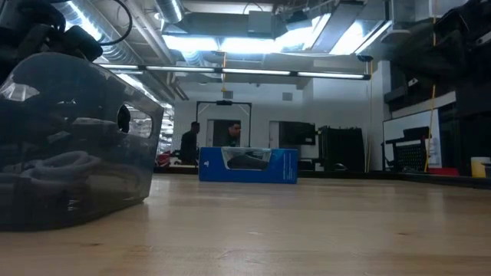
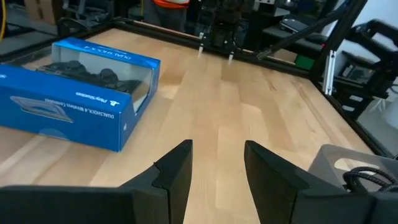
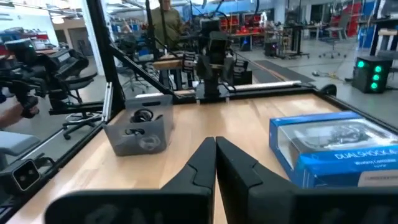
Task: Pick and place USB-C Cables
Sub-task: Return to Home Position
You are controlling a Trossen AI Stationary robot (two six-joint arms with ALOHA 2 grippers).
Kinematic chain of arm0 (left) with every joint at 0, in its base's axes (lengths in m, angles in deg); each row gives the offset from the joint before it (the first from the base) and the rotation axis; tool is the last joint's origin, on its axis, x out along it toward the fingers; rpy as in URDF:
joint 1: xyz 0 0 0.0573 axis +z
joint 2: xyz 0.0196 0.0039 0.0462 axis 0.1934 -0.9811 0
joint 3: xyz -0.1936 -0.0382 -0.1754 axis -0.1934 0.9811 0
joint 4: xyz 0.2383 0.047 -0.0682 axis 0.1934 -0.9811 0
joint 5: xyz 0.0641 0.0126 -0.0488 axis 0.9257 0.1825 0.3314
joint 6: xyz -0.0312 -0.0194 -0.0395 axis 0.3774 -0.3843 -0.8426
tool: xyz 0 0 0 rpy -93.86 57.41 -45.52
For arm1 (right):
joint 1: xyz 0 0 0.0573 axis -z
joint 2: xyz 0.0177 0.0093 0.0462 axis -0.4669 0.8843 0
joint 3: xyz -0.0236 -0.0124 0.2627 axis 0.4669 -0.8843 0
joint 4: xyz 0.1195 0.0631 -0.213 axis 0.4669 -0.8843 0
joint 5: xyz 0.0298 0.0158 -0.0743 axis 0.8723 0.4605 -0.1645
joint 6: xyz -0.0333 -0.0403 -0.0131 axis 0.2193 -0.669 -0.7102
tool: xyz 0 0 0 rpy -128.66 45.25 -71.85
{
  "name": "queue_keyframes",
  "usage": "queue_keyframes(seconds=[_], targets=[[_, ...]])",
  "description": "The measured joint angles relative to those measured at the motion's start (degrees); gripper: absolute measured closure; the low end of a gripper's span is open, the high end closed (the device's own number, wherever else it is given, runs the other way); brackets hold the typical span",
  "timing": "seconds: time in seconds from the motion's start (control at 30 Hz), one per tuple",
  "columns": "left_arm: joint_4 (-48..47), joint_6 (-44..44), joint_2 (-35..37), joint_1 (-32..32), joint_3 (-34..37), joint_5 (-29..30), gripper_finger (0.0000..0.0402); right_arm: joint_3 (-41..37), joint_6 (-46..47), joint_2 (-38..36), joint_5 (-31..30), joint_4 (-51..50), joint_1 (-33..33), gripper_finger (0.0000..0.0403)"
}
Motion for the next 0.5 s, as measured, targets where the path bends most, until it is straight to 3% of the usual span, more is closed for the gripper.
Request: queue_keyframes(seconds=[0.2, 0.5], targets=[[0.0, -2.89, 0.0, -0.23, 0.01, -0.05, 0.0262, 0.02, -0.48, -8.41, 0.83, -8.13, 0.02, 0.0386], [-0.09, -3.42, -0.13, -0.21, 0.02, 0.3, 0.0262, 0.28, -0.57, -8.08, -0.04, -8.54, 0.52, 0.0386]])
